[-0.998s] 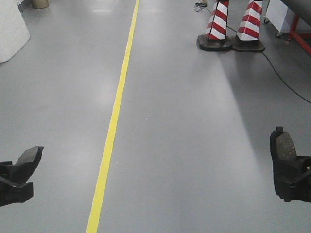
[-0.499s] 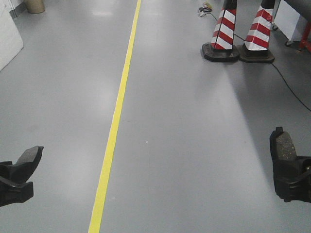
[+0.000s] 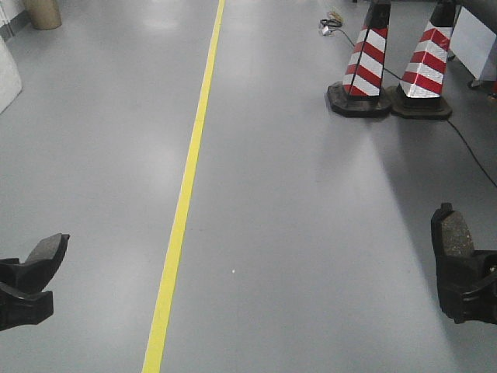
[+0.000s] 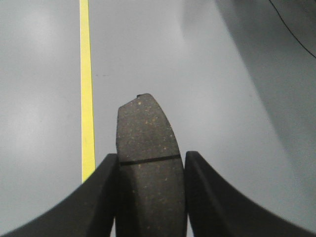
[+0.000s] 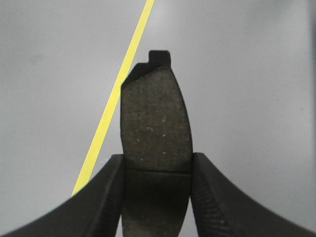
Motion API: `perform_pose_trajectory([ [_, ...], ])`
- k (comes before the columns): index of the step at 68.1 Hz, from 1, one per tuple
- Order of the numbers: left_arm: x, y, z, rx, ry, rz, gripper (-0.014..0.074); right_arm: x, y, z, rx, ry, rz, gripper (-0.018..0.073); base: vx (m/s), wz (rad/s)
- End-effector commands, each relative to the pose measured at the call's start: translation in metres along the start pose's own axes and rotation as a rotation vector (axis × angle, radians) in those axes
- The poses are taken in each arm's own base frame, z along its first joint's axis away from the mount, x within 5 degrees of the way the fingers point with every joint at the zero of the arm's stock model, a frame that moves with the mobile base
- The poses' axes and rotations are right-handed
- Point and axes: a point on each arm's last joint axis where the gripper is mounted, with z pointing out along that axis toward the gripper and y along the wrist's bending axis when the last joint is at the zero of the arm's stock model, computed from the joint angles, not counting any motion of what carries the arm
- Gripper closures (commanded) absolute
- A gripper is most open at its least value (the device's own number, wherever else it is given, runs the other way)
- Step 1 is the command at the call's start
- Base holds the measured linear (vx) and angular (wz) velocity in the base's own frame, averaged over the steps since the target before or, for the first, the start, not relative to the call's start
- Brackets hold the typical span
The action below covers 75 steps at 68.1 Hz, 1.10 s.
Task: Move and align brake pads A on conveyor
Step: 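Drive forward along the yellow floor line carrying both brake pads, then drive past the red-and-white traffic cones toward the conveyor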
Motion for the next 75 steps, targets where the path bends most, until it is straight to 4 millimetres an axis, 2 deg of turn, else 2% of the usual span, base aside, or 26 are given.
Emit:
perform_pose_trajectory([
  [1, -0.0141, -0.0064, -0.0057, 0.052, -0.094, 0.004, 0.0482, -0.015, 0.0022, -0.0073, -0.018, -0.113, -0.009, 0.0535, 0.53, -0.03],
  [75, -0.0142, -0.0065, -0.0057, 0.053, -0.095, 0.004, 0.0482, -0.0151, 0.0022, -0.0073, -0.018, -0.114, -0.009, 0.0535, 0.54, -0.03],
])
